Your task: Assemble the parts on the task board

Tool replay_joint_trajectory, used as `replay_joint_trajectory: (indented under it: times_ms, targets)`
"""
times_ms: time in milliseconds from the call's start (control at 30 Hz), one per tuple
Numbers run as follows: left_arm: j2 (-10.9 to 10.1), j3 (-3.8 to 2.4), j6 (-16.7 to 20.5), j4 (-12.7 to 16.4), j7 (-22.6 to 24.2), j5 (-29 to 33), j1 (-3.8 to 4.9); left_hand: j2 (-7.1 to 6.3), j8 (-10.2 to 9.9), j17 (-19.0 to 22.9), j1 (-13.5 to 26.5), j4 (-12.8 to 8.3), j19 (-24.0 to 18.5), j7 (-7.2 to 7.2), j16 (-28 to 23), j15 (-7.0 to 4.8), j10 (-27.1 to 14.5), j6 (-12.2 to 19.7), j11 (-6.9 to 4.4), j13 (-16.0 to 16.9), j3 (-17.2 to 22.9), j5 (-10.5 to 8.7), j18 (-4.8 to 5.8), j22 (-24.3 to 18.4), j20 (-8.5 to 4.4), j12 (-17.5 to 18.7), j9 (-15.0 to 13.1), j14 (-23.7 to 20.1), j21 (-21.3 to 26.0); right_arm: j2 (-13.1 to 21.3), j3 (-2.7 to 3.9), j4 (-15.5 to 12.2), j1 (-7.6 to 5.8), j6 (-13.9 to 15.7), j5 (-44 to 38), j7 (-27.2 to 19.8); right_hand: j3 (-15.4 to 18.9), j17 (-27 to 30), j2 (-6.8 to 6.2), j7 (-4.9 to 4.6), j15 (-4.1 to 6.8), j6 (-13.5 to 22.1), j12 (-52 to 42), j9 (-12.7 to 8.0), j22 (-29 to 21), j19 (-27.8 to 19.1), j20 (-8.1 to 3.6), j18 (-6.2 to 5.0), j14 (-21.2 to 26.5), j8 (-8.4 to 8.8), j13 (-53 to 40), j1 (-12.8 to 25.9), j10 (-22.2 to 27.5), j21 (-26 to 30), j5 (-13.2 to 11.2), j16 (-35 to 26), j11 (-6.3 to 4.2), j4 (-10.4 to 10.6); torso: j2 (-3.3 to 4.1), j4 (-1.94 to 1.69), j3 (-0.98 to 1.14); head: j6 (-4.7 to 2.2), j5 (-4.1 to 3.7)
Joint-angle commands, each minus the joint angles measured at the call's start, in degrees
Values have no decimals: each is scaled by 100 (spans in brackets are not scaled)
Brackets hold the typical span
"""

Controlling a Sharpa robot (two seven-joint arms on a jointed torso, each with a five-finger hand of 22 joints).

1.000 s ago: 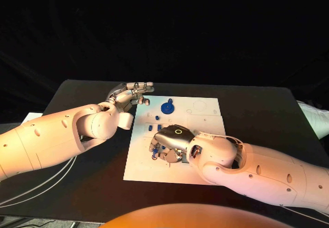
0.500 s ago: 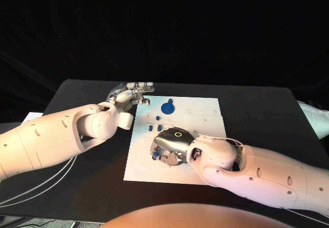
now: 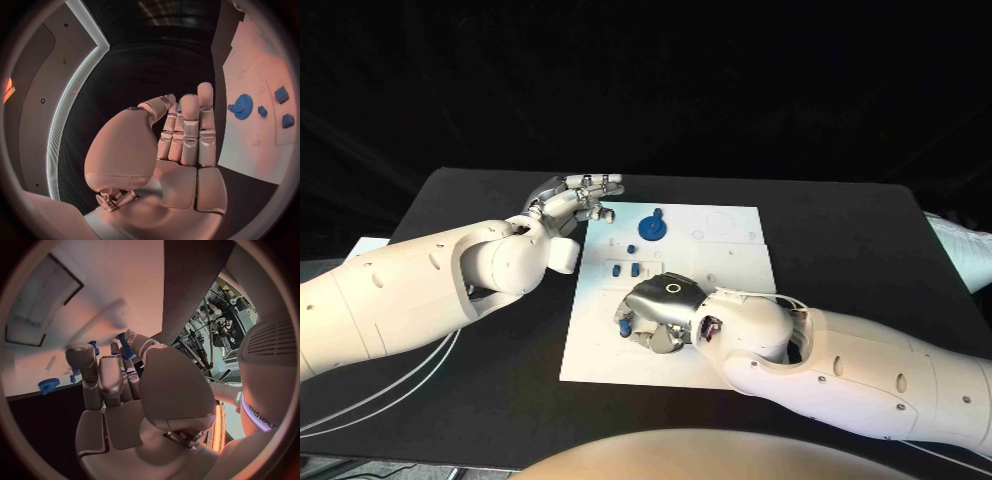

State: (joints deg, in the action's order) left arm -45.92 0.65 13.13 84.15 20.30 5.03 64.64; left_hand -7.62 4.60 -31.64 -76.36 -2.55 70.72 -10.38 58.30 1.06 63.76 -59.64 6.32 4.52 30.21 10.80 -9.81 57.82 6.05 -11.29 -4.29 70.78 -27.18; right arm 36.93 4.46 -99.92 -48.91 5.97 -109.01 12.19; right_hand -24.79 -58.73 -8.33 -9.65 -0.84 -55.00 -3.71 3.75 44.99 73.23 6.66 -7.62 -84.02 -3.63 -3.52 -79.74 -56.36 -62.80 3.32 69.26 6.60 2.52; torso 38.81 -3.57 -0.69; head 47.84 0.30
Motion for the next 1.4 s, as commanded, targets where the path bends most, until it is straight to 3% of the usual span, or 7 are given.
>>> replay_joint_trajectory:
  times_ms: [33, 367, 733, 933, 1100, 1300, 1400]
  targets:
    - [8, -3, -113, 9, 11, -26, -2, 23, 30, 8, -58, -14, -27, -8, -30, -16, -36, 43, -16, -7, -9, 20, -57, -8, 28, -22, 9, -40, 30, -9, 0, 3, 0, -1, -67, 41, 166, 86, -32, 34, -50, 160, 1, -9, -153, -71, 20, -83, -6, 14, -6, 115, 216, 111, -15, -59, 31, 27, -1, -3, 1, -3, -3]
    - [2, -3, -117, 3, 5, -26, -2, 30, 35, 25, -58, -20, -30, -8, -32, -13, -52, 47, -14, -8, -16, 20, -57, -12, 31, -36, 9, -50, 36, 261, 30, -262, 0, 756, 97, -65, 634, 111, 62, -6, -51, 241, -163, 16, -219, -42, 30, -92, -3, -13, -33, 95, 289, 172, 8, -36, 23, 86, -2, 7, 5, -39, -26]
    - [0, -3, -126, -7, 1, -26, -4, 30, 35, 25, -58, -20, -30, -8, -32, -13, -52, 47, -14, -8, -16, 20, -57, -12, 31, -36, 9, -50, 36, 1105, 334, -874, -117, 1236, 840, 44, 798, 101, 162, -22, -21, 95, -387, 20, -181, 40, 12, -79, -49, -11, -36, 4, 19, 147, 45, 2, -16, 105, -28, 55, 0, -83, -80]
    - [-18, -2, -127, 5, -9, -26, -5, 30, 35, 25, -58, -20, -30, -8, -32, -13, -52, 47, -14, -8, -16, 20, -57, -12, 31, -36, 9, -50, 36, 1784, 380, -1137, -266, 1100, 1611, 319, 824, -206, 229, -4, 69, -189, -815, 56, 349, 308, -39, 12, -144, -109, -132, 47, -901, -212, 48, 229, -141, 224, -57, 92, -22, -106, -160]
    - [-46, -2, -126, 44, -14, -26, -6, 30, 35, 25, -58, -20, -30, -8, -32, -13, -52, 47, -14, -8, -16, 20, -57, -12, 31, -36, 9, -50, 36, 2319, 388, -1244, -291, 1136, 1926, 735, 1009, -763, 117, 189, 252, -432, -1342, 82, 1161, 654, -202, 148, -282, -230, -460, 324, -1930, -773, 65, 653, -389, 497, -62, 144, -33, -145, -224]
    - [-55, -2, -144, 80, -18, -48, -8, 30, 35, 25, -58, -20, -30, -8, -32, -13, -52, 47, -14, -8, -16, 20, -57, -12, 31, -36, 9, -50, 36, 2760, 379, -1340, -217, 1109, 2056, 1415, 1763, -1087, -8, 430, 459, -666, -3919, 166, 1862, 895, -427, 271, -330, -452, -3172, 1023, -2530, -1253, 1398, 936, -573, 1226, -71, 204, -47, -159, -314]
    - [-43, -2, -154, 59, -13, -61, -18, 30, 35, 25, -58, -20, -30, -8, -32, -13, -52, 47, -14, -8, -16, 20, -57, -12, 31, -36, 9, -50, 36, 2889, 362, -1375, -189, 848, 2023, 1767, 2011, -1311, 166, 424, 456, -651, -5011, 221, 2016, 912, -430, 298, -342, -531, -4478, 947, -2354, -1357, 1423, 1092, -595, 1395, -76, 227, -52, -164, -372]
